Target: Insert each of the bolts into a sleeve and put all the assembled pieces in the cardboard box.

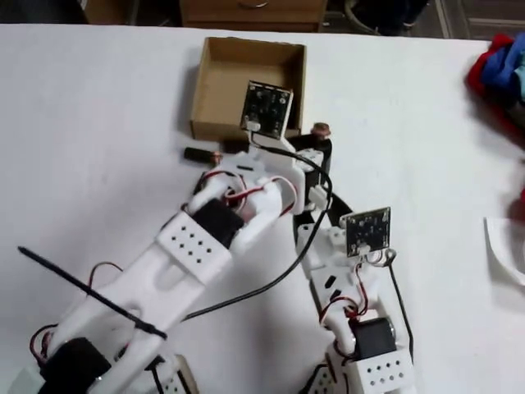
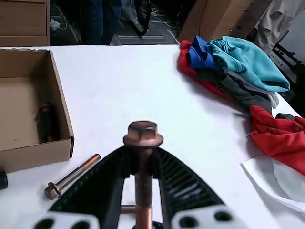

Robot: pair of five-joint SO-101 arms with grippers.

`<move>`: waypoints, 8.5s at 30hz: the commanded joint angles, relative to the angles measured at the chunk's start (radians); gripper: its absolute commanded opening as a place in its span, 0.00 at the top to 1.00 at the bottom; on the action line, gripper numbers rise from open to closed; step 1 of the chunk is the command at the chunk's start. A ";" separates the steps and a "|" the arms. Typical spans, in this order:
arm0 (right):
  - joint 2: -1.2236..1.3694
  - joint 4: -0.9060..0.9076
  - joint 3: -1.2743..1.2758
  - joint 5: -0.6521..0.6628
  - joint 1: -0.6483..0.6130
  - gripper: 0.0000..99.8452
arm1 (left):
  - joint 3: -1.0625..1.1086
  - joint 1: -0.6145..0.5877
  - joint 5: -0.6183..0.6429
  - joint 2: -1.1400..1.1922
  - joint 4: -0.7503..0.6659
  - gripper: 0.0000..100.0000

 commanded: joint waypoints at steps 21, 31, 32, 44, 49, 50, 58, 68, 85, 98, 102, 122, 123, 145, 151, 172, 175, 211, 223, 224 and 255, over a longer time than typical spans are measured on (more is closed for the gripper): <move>-0.022 -0.027 0.002 0.008 0.001 0.98 | -0.045 0.081 -0.100 0.028 0.284 0.97; -0.022 -0.027 0.002 0.008 0.001 0.98 | -0.110 0.037 -0.103 -0.112 0.416 0.92; -0.022 -0.027 0.002 0.008 0.001 0.98 | -0.110 0.018 -0.103 -0.121 0.431 0.90; -0.022 -0.027 0.015 0.008 0.001 0.98 | -0.119 -0.069 -0.104 -0.249 0.529 0.85; -0.021 0.056 0.023 0.068 0.044 0.98 | -0.108 -0.259 -0.408 -0.370 0.605 0.85; -0.021 0.068 0.023 0.109 0.070 0.98 | -0.102 -0.308 -0.511 -0.385 0.638 0.85; 0.016 0.165 -0.098 0.163 0.091 0.98 | 0.162 -0.649 -0.781 -0.425 0.621 0.85; 1.058 0.289 -0.977 0.192 0.153 0.98 | 0.487 -0.786 -0.732 -0.419 0.157 0.85; 2.385 1.070 -2.779 0.133 0.143 0.98 | 0.739 -0.746 -0.525 -0.417 -0.129 0.85; 2.578 0.616 -2.780 0.020 0.056 0.98 | 0.745 -0.741 -0.523 -0.417 -0.140 0.85; 2.637 0.541 -2.780 0.015 0.024 0.98 | 0.745 -0.740 -0.526 -0.417 -0.140 0.85; 2.859 0.414 -2.780 -0.063 0.027 0.98 | 0.782 -0.738 -0.528 -0.417 -0.196 0.85; 2.865 0.414 -2.780 -0.058 0.031 0.98 | 0.782 -0.738 -0.528 -0.417 -0.196 0.85; 2.815 0.519 -2.928 -0.051 0.105 0.99 | 0.782 -0.738 -0.528 -0.417 -0.196 0.85; 2.769 0.946 -3.013 0.175 0.108 0.98 | 0.779 -0.743 -0.523 -0.417 -0.196 0.85; 2.896 1.296 -3.132 0.407 -0.349 0.85 | 0.707 -1.143 -0.302 -0.417 -0.198 0.85; 2.962 1.290 -3.141 0.399 -0.378 0.82 | 0.707 -1.143 -0.302 -0.417 -0.198 0.85; 3.109 1.279 -3.141 0.017 -0.415 0.87 | 0.713 -1.105 -0.308 -0.417 -0.198 0.85; 3.103 1.294 -3.129 0.201 -0.420 0.97 | 0.713 -1.105 -0.308 -0.417 -0.198 0.85; 3.100 1.294 -3.129 0.247 -0.418 0.97 | 0.713 -1.105 -0.308 -0.417 -0.198 0.85; 2.988 1.277 -3.129 -0.169 -0.461 0.81 | 0.713 -1.105 -0.308 -0.417 -0.198 0.85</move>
